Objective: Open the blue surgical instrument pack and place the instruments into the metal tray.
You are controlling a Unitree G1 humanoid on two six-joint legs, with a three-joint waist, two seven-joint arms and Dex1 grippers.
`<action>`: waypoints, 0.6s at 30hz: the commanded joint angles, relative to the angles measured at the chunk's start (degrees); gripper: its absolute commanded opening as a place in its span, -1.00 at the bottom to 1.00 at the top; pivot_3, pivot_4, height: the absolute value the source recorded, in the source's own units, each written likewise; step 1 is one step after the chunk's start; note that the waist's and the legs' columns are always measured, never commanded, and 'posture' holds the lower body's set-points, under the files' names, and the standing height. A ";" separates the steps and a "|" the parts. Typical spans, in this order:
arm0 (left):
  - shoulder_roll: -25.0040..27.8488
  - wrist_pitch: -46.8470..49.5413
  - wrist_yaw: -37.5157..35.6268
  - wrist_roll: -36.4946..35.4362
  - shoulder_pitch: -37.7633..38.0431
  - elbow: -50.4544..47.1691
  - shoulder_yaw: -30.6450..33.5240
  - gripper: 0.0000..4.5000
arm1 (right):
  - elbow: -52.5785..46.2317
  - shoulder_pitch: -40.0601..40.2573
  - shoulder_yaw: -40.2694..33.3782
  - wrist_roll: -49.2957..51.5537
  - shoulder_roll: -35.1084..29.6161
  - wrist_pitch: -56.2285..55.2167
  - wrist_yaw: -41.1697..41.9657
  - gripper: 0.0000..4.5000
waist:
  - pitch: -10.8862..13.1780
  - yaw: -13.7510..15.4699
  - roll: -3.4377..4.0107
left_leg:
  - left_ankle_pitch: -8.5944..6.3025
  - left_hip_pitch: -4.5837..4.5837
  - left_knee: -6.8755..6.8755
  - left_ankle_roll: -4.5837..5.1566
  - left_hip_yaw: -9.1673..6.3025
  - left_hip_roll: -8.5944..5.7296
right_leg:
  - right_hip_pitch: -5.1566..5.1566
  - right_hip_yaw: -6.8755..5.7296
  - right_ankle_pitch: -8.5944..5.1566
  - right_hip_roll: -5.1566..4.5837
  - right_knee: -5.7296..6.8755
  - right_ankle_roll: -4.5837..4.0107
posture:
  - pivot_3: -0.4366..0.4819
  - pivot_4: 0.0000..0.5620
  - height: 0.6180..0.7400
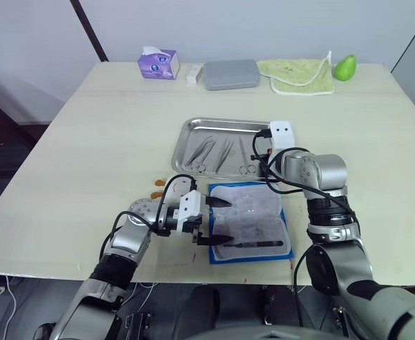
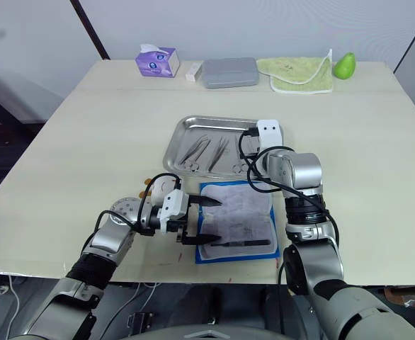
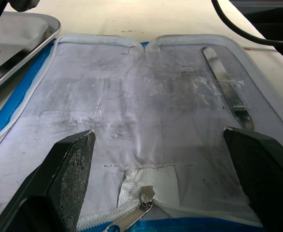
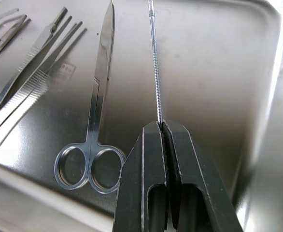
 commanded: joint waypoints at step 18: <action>0.79 3.51 0.98 1.95 2.15 0.40 -1.41 1.00 | -31.52 23.76 7.85 14.09 -16.06 -29.05 35.07 0.08 | 0.06 0.14 -0.01 | 0.00 -0.08 -0.05 0.00 -0.04 0.02 | 0.01 -0.06 -0.02 -0.02 -0.13 0.04 | -0.05 -0.47 1.00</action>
